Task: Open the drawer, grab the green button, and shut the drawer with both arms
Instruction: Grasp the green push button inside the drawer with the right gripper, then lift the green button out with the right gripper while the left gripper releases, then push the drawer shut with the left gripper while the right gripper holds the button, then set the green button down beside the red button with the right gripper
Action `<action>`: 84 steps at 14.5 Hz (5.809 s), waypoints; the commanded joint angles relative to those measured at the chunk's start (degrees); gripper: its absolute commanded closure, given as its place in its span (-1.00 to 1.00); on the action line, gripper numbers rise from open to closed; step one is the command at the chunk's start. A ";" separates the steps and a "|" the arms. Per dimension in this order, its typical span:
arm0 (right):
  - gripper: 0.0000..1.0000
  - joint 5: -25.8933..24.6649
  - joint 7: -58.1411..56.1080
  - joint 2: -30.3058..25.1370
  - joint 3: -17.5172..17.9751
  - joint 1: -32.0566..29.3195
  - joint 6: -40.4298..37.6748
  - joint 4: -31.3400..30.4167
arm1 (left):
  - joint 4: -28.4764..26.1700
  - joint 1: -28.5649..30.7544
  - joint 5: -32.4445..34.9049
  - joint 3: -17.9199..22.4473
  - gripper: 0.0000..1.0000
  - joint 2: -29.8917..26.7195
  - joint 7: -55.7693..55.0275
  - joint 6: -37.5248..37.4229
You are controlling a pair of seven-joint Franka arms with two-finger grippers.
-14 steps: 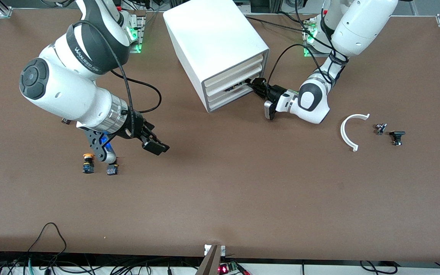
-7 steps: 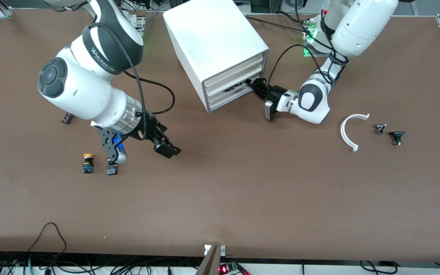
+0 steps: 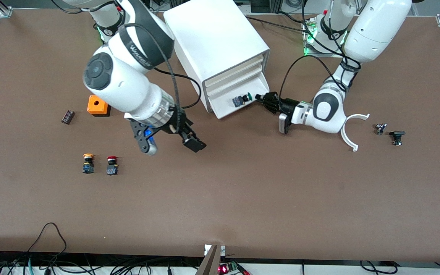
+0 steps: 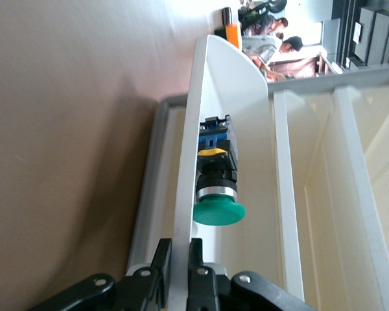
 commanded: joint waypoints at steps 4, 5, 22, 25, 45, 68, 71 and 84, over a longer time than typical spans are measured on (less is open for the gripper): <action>-1.00 -3.24 9.15 4.27 -0.70 6.04 2.04 2.17 | 9.56 1.77 2.45 3.09 1.00 5.48 -0.77 -0.35; -1.00 -4.73 11.43 4.89 -0.70 7.27 2.66 2.17 | 10.09 1.86 2.45 3.18 1.00 5.66 -0.85 -0.35; -1.00 -18.37 32.20 17.81 -0.96 19.76 14.97 2.08 | 25.01 7.84 16.66 5.02 -1.00 2.50 -25.51 -18.09; -1.00 -18.63 32.90 17.81 -0.87 20.90 14.88 1.38 | 32.31 8.10 23.70 5.02 -1.00 1.97 -37.91 -21.00; 1.00 -21.71 23.17 16.85 -0.70 18.72 2.95 5.06 | 41.07 -2.79 59.67 4.85 -1.00 -1.27 -84.42 -10.41; 1.00 -16.35 -78.08 7.72 -1.84 -13.18 1.05 -11.95 | 2.81 -19.84 59.23 -2.62 -1.00 -10.68 -120.21 35.95; 1.00 -16.26 -84.07 6.83 -1.84 -16.00 9.23 -18.46 | 1.66 -19.76 59.14 -5.26 -1.00 -10.86 -121.35 35.95; -1.00 -16.08 -86.71 7.18 -1.75 -18.38 23.76 -27.98 | 1.31 -19.32 59.14 -14.05 -1.00 -11.39 -126.10 32.69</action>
